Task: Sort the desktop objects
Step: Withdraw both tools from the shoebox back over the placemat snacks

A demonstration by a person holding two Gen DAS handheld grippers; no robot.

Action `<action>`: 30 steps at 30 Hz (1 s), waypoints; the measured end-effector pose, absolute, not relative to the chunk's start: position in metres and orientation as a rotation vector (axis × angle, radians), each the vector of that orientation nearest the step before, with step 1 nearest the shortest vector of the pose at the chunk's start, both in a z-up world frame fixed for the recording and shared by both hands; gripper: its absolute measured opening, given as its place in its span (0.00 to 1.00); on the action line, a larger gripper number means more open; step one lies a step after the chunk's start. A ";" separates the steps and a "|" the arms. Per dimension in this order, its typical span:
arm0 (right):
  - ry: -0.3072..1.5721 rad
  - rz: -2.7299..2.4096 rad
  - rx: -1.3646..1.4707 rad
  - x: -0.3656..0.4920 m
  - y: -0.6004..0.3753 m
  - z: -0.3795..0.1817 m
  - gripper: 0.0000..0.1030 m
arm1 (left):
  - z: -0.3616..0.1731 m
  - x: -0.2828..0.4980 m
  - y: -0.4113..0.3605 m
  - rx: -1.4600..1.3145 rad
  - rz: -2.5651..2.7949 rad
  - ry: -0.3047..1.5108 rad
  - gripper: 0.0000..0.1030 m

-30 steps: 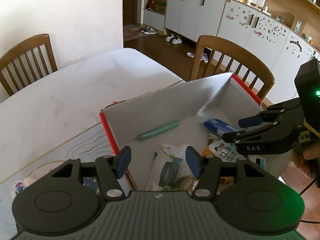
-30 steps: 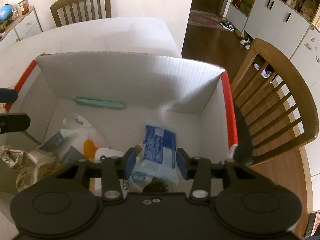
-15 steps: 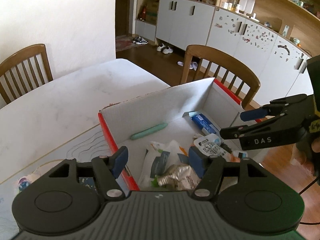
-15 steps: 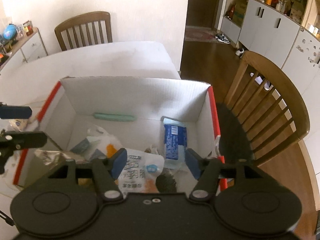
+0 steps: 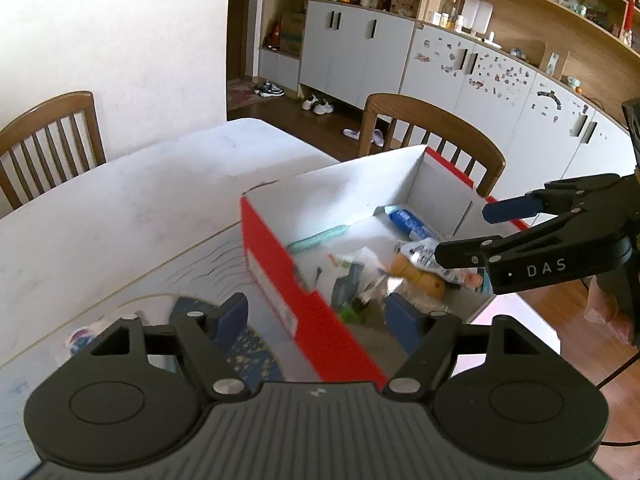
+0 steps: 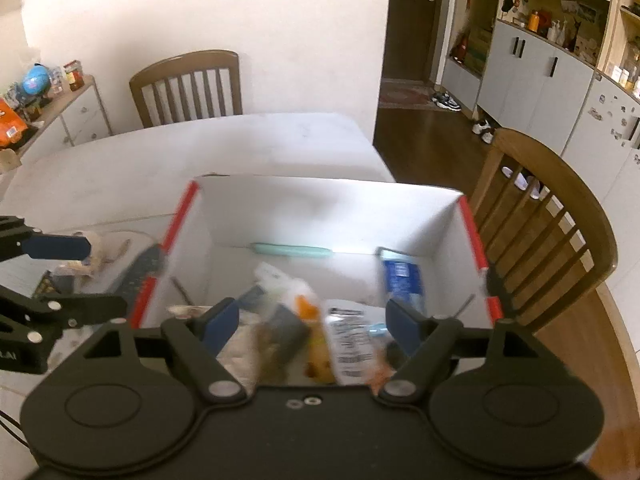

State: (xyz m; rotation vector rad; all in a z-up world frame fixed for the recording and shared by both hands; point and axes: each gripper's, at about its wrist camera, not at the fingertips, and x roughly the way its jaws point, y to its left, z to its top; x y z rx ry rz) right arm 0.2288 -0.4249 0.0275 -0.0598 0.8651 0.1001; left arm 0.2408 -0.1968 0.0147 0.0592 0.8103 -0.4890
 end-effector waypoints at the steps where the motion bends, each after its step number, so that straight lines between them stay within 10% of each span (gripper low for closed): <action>1: 0.860 0.104 -0.059 0.227 -0.419 0.028 0.79 | 0.014 0.239 -0.191 0.065 -0.491 0.807 0.79; 30: 0.742 0.164 0.000 0.208 -0.281 0.026 0.99 | -0.043 0.205 -0.046 0.078 -0.373 0.830 1.00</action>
